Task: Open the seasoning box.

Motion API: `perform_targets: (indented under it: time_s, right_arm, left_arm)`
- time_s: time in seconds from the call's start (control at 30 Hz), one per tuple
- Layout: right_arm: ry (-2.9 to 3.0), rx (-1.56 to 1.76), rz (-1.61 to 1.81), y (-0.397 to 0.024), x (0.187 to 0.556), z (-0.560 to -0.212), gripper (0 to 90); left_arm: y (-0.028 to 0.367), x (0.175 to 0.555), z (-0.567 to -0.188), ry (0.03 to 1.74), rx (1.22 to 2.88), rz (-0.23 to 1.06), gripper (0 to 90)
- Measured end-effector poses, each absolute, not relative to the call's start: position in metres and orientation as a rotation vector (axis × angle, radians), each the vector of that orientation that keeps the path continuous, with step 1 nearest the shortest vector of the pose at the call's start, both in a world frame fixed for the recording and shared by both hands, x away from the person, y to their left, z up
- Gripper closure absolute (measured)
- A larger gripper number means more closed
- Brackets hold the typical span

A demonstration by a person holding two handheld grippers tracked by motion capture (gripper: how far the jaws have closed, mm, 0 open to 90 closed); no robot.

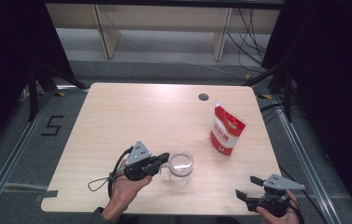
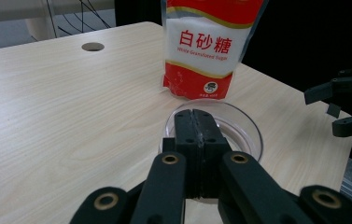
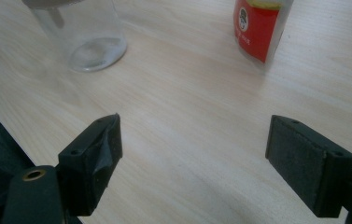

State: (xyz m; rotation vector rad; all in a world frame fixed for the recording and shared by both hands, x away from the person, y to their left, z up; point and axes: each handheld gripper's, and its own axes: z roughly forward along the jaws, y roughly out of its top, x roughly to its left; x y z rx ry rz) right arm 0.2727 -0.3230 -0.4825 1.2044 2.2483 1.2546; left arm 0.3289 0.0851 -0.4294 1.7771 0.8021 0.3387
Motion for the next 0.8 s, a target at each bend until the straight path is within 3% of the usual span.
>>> perform_targets:
  time_s: [0.8]
  right_arm:
    - [2.258,1.171,1.245,-0.318,0.272,-0.481,19.9]
  left_arm:
    - [0.089,0.329,-0.449,0.840,1.806,0.373,88.7]
